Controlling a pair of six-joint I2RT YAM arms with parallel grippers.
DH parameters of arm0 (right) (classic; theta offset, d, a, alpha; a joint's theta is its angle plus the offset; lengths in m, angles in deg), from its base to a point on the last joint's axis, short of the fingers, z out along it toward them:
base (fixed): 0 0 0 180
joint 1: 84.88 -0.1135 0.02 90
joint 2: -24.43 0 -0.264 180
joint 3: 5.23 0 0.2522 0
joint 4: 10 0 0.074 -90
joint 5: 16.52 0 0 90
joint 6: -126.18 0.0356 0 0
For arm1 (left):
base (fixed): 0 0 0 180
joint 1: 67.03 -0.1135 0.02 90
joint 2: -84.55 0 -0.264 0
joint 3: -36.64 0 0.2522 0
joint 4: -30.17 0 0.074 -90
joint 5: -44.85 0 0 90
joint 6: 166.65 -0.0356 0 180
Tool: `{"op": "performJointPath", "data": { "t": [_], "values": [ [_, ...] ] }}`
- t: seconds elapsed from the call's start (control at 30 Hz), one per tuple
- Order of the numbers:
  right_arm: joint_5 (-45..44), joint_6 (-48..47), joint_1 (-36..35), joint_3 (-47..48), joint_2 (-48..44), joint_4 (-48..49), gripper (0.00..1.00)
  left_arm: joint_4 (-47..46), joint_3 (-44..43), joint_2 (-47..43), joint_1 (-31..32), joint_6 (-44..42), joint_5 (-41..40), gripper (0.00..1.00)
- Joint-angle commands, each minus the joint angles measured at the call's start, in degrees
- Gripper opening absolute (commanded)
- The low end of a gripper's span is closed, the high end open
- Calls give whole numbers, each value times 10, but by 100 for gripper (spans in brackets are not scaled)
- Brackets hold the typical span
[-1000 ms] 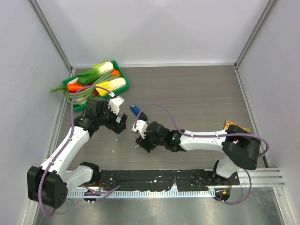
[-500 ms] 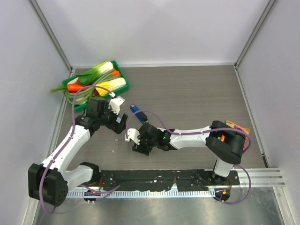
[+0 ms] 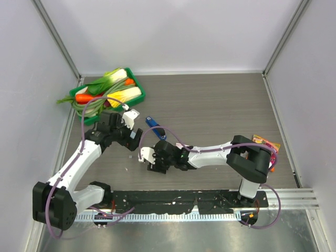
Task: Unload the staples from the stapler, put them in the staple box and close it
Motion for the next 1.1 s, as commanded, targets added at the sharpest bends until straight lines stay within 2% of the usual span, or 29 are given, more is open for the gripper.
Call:
{"op": "performJointPath", "data": {
  "t": [0.0, 0.2, 0.3, 0.43, 0.6, 0.9, 1.07],
  "values": [
    [-28, -22, -4, 14, 11, 32, 58, -4, 10, -6, -10, -14, 24, 100],
    [-27, -27, -4, 20, 25, 28, 56, 6, 25, -21, -16, -29, 34, 100],
    [-20, -22, -4, 24, 32, 16, 50, 7, 26, -28, -20, -30, 38, 100],
    [-26, 2, -4, 34, 40, -15, 36, 10, 25, -37, -24, -28, 41, 100],
    [-23, 36, -4, 9, 20, -15, 30, 12, 30, -53, -23, -32, 43, 100],
    [-43, 140, -1, 4, 4, -5, 4, 15, 18, -55, -23, -39, 56, 100],
    [-15, 218, 28, -12, -51, 10, 1, 27, -19, -43, -10, -56, 55, 100]
  ]
}}
